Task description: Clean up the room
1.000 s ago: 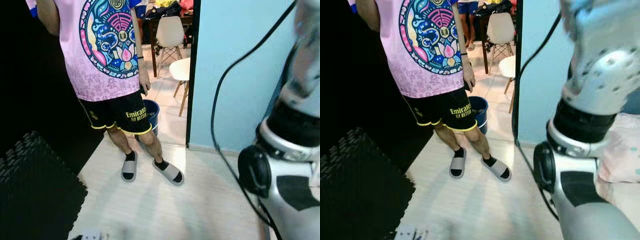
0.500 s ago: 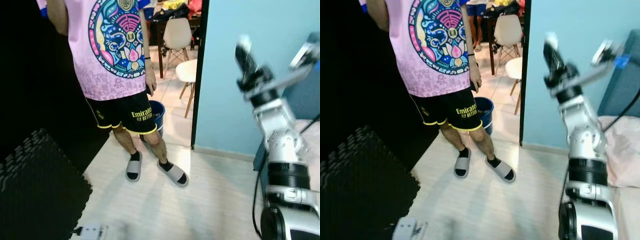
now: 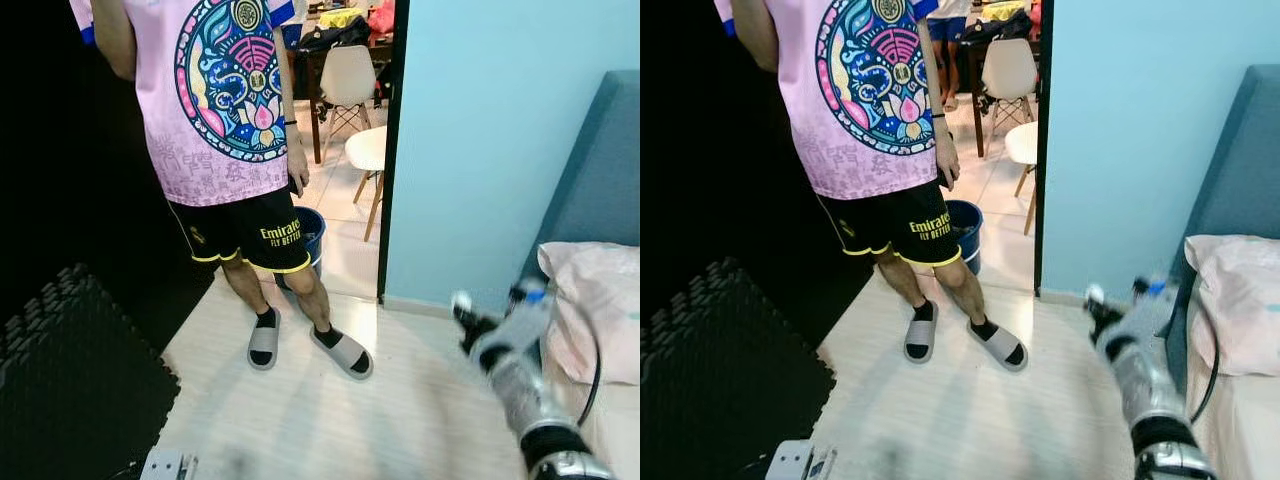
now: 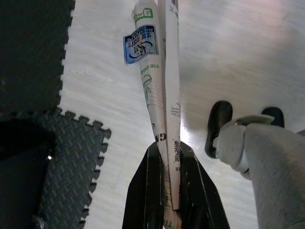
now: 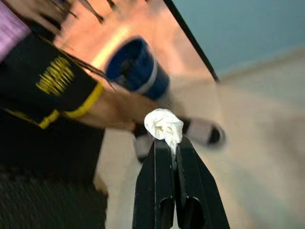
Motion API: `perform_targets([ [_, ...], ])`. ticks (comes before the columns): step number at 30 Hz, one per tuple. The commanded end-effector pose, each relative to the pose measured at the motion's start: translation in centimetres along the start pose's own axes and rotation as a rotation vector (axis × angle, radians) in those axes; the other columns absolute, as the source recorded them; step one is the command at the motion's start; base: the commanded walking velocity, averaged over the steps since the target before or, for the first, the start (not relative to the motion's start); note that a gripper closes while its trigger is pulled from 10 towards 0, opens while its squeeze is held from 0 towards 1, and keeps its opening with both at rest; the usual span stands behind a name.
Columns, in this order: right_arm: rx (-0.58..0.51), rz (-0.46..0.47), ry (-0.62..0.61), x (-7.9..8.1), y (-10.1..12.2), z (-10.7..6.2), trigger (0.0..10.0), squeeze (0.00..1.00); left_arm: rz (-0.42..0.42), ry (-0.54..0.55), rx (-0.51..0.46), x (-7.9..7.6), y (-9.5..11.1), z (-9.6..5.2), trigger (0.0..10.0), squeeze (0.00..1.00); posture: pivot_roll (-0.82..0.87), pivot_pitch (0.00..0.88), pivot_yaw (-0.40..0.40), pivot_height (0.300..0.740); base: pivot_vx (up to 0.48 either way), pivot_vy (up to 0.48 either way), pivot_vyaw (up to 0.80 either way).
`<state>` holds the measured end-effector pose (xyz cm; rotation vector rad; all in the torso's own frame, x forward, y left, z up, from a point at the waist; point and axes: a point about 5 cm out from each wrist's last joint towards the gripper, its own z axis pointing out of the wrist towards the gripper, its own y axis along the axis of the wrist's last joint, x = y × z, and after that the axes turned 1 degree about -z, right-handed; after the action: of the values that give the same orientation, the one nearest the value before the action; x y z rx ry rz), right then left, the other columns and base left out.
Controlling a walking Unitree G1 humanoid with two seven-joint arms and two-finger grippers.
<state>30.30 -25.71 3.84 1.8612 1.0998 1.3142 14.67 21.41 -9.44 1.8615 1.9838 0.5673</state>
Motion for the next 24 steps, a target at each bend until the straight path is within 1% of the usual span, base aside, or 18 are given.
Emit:
perform_targets([
  [1,0.035,-0.052,-0.031,-0.1,-1.1,0.0,10.0,0.00,-0.013,0.014,0.003,0.6,-0.2,-0.1,10.0,0.00,-0.14,0.044,0.063,0.740,0.000,0.000,0.00],
  [3,0.035,-0.052,-0.031,-0.1,-1.1,0.0,10.0,0.00,-0.013,0.014,0.003,0.6,-0.2,-0.1,10.0,0.00,-0.14,0.044,0.063,0.740,0.000,0.000,0.00],
  [4,0.096,-0.074,-0.072,-0.9,-2.8,-0.6,10.0,0.00,-0.019,0.008,0.004,0.1,-0.3,-0.1,10.0,0.00,-0.14,0.042,0.060,0.740,0.000,0.000,0.00],
  [5,0.096,-0.074,-0.072,-0.9,-2.8,-0.6,10.0,0.00,-0.019,0.008,0.004,0.1,-0.3,-0.1,10.0,0.00,-0.14,0.042,0.060,0.740,0.000,0.000,0.00],
  [6,0.187,-0.122,-0.129,-1.8,-5.0,-1.5,10.0,0.00,-0.028,-0.006,0.006,-0.6,-0.4,0.0,10.0,0.00,-0.14,0.041,0.058,0.740,0.000,0.000,0.00],
  [8,0.344,-0.230,-0.217,-3.4,-8.5,-3.5,10.0,0.00,-0.027,-0.030,0.009,-1.8,-0.4,0.2,10.0,0.00,-0.14,0.038,0.051,0.740,0.000,0.000,0.00],
  [9,0.344,-0.230,-0.217,-3.4,-8.5,-3.5,10.0,0.00,-0.027,-0.030,0.009,-1.8,-0.4,0.2,10.0,0.00,-0.14,0.038,0.051,0.740,0.000,0.000,0.00],
  [10,0.430,-0.310,-0.252,-4.1,-10.0,-4.6,10.0,0.00,-0.025,-0.037,0.009,-2.2,-0.4,0.2,10.0,0.00,-0.14,0.036,0.047,0.740,0.251,0.000,0.00],
  [11,0.430,-0.310,-0.252,-4.1,-10.0,-4.6,10.0,0.00,-0.025,-0.037,0.009,-2.2,-0.4,0.2,10.0,0.00,-0.14,0.036,0.047,0.740,0.251,0.000,0.00],
  [13,0.525,-0.395,-0.281,-4.9,-11.7,-6.0,10.0,0.00,-0.017,-0.042,0.007,-2.6,-0.2,0.3,10.0,0.00,-0.14,0.035,0.044,0.740,0.291,0.000,0.25],
  [14,0.556,-0.417,-0.286,-5.2,-12.3,-6.6,10.0,0.00,-0.014,-0.041,0.007,-2.7,-0.1,0.3,10.0,0.00,-0.14,0.032,0.040,0.740,0.296,0.000,0.78],
  [15,0.556,-0.417,-0.286,-5.2,-12.3,-6.6,10.0,0.00,-0.014,-0.041,0.007,-2.7,-0.1,0.3,10.0,0.00,-0.14,0.032,0.040,0.740,0.296,0.000,0.78],
  [17,0.600,-0.486,-0.290,-5.7,-12.9,-7.3,10.0,0.00,-0.016,-0.040,0.008,-2.7,0.0,0.3,10.0,0.00,-0.14,0.029,0.033,0.740,0.296,0.000,0.78],
  [18,0.608,-0.497,-0.291,-5.8,-13.1,-7.5,10.0,0.00,-0.018,-0.040,0.008,-2.7,0.0,0.3,10.0,0.00,-0.14,0.026,0.029,0.740,0.292,0.000,0.78],
  [20,0.611,-0.501,-0.293,-5.9,-13.2,-7.7,10.0,0.00,-0.019,-0.041,0.008,-2.7,0.0,0.4,10.0,0.00,-0.14,0.026,0.029,0.740,0.292,0.000,0.78],
  [22,0.615,-0.490,-0.311,-6.1,-13.4,-8.0,10.0,0.00,-0.021,-0.041,0.007,-2.7,0.0,0.4,10.0,0.00,-0.14,0.024,0.028,0.740,0.291,0.000,0.00],
  [24,0.616,-0.499,-0.317,-6.2,-13.4,-8.0,10.0,0.00,-0.022,-0.041,0.007,-2.6,0.0,0.3,10.0,0.00,-0.14,0.022,0.027,0.740,0.292,0.000,0.00],
])
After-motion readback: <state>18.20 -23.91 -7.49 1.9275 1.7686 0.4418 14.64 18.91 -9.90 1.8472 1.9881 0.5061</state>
